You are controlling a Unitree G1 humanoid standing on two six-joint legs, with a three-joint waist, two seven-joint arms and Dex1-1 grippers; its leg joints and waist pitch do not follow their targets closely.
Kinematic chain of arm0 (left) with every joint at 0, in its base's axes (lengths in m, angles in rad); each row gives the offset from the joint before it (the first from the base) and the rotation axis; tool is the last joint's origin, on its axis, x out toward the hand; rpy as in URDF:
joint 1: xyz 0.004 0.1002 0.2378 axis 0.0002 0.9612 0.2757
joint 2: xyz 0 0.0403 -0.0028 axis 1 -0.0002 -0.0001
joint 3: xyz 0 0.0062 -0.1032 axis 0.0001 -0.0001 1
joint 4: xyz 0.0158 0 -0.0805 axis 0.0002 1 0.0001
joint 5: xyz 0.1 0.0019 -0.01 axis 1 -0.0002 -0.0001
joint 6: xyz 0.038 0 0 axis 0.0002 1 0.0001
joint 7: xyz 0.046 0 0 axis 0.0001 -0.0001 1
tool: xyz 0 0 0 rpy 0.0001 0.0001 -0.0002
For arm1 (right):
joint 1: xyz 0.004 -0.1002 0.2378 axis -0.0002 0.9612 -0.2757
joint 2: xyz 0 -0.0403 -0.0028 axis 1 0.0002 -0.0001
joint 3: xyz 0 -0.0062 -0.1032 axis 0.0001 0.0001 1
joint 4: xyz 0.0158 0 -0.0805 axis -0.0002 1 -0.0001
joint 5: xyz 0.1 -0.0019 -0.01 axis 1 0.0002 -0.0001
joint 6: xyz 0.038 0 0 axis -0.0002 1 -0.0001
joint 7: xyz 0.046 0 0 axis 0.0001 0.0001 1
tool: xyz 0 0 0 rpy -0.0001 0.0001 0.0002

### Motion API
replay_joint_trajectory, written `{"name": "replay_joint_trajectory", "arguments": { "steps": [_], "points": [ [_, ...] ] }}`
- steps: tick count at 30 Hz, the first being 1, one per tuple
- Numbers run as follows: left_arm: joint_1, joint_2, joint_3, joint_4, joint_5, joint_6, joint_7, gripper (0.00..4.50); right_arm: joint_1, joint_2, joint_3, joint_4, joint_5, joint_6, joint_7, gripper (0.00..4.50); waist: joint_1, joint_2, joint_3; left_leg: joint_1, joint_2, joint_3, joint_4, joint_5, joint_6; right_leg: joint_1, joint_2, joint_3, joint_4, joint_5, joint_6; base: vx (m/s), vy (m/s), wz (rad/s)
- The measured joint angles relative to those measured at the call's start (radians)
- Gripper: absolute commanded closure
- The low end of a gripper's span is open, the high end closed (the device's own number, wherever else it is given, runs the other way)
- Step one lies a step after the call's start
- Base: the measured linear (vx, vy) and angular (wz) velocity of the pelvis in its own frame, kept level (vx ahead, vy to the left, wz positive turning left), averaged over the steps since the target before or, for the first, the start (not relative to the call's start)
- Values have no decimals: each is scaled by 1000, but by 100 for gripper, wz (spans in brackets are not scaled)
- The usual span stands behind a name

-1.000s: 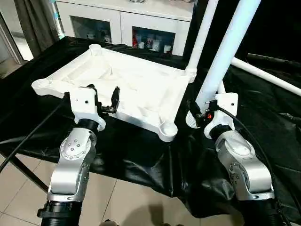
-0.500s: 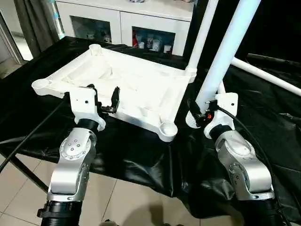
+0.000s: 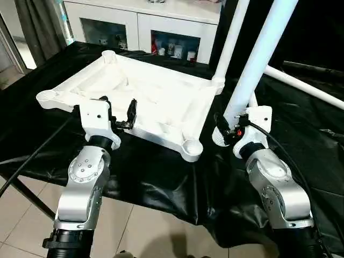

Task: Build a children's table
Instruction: Pick table leg

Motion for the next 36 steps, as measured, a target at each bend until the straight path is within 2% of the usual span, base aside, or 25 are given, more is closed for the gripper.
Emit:
{"name": "replay_joint_trajectory", "arguments": {
  "steps": [36],
  "points": [
    [0,0,0,0,0,0,0,37,0,0,0,0,0,0,0,261,0,0,0,0,0,0,0,0,0,0,0,0,0,0,0,0,0,0]
  ]
}}
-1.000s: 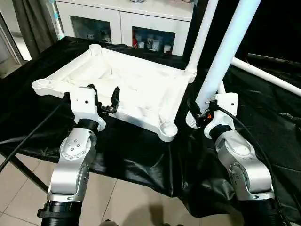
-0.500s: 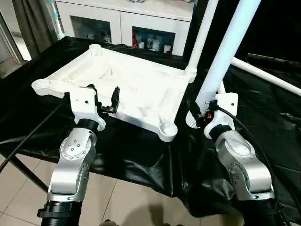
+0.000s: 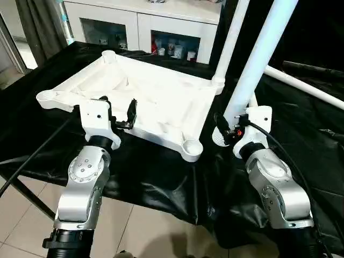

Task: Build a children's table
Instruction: Pick table leg

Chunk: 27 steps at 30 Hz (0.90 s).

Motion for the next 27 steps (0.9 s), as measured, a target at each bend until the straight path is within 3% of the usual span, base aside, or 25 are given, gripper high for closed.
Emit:
{"name": "replay_joint_trajectory", "arguments": {
  "steps": [27],
  "points": [
    [0,0,0,0,0,0,0,37,0,0,0,0,0,0,0,261,0,0,0,0,0,0,0,0,0,0,0,0,0,0,0,0,0,0]
  ]
}}
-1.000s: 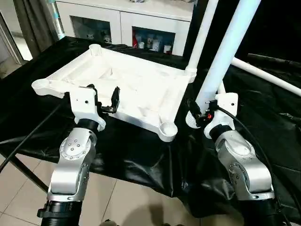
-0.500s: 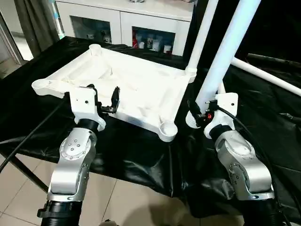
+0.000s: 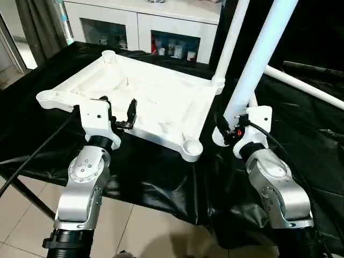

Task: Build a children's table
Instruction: Pick table leg

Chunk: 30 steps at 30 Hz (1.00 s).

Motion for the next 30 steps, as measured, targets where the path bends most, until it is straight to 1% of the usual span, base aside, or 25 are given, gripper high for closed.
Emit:
{"name": "replay_joint_trajectory", "arguments": {
  "steps": [30],
  "points": [
    [0,0,0,0,0,0,0,37,0,0,0,0,0,0,0,261,0,0,0,0,0,0,0,0,0,0,0,0,0,0,0,0,0,0]
  ]
}}
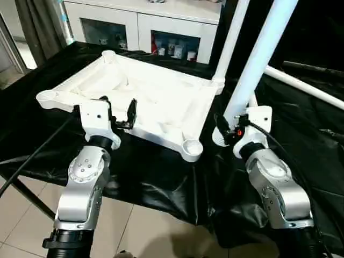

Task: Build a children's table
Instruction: Pick table leg

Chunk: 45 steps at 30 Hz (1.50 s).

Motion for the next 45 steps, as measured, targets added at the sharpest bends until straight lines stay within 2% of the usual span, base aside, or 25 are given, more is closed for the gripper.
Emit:
{"name": "replay_joint_trajectory", "arguments": {
  "steps": [3,4,5,6,8,14,17,21,23,28,34,41,43,44,45],
  "points": [
    [4,-2,0,-4,-1,9,2,37,3,-1,-1,-5,0,4,-2,261,0,0,0,0,0,0,0,0,0,0,0,0,0,0,0,0,0,0],
    [59,-30,4,-138,-17,160,41,37,70,-9,-8,-142,-3,75,-30,261,3,-2,0,-3,0,0,-1,0,0,-3,0,0,-1,-1,0,0,0,0],
    [130,-49,13,-236,-20,236,68,37,126,-13,-16,-231,-2,105,-46,261,5,-3,0,-2,0,2,-2,-1,1,1,-1,1,0,-5,1,0,0,0],
    [166,-47,19,-251,-16,299,89,37,125,-12,-37,-249,-2,120,-62,261,1,-5,-1,1,0,2,-1,-3,3,3,0,2,3,-9,1,0,0,0],
    [163,-46,21,-248,-10,334,103,37,94,-11,-56,-253,-2,127,-75,261,-1,-10,-1,0,0,2,0,-2,2,-1,1,1,2,-6,2,0,0,0],
    [152,-48,24,-267,-10,341,108,37,86,-2,-47,-269,1,132,-76,261,-1,-10,-2,1,0,-2,1,-2,2,2,1,0,-1,-5,4,0,0,0],
    [151,-60,41,-306,-25,380,108,37,86,7,-48,-297,2,174,-87,261,-1,-10,-2,1,0,-2,3,-2,2,3,0,0,-2,-4,5,0,0,0],
    [127,-54,38,-312,-31,397,103,37,81,16,-48,-305,10,174,-84,261,-1,-10,-2,1,-1,-3,3,-2,2,3,0,0,-2,-4,5,0,0,0],
    [111,-42,29,-287,-22,366,96,37,81,2,-41,-304,4,166,-72,261,-1,-11,-2,0,-1,-4,3,-2,2,3,0,0,-2,-4,6,0,0,0],
    [28,-22,19,-208,14,305,87,37,70,44,-53,-260,23,128,-69,261,-2,-11,-3,0,-1,-5,3,-2,2,3,0,-1,-2,-3,6,0,0,0],
    [3,1,-3,-140,17,304,32,37,69,45,-76,-234,18,123,-90,261,0,-7,-5,0,-2,-5,2,-2,2,3,1,1,-1,-3,5,0,0,0],
    [2,2,-21,-129,17,299,12,37,69,45,-80,-225,18,127,-89,261,-1,-5,-4,-1,-2,-3,2,-2,2,3,1,2,0,-4,4,0,0,0],
    [-99,118,-125,44,9,168,-270,37,33,-8,-79,-172,19,121,-30,261,9,-2,-2,0,-3,-4,2,-2,2,3,1,2,0,-2,5,0,0,0],
    [-150,152,-168,96,6,122,-380,37,7,-32,-78,-149,19,120,-3,261,13,0,-1,-1,-3,-4,1,-2,2,3,1,2,-2,-2,5,0,0,0],
    [-224,182,-230,185,7,35,-554,37,-18,-61,-78,-127,20,106,37,261,21,3,-1,0,-4,-3,0,-2,3,4,-1,3,-3,-2,5,0,0,0]
  ]
}}
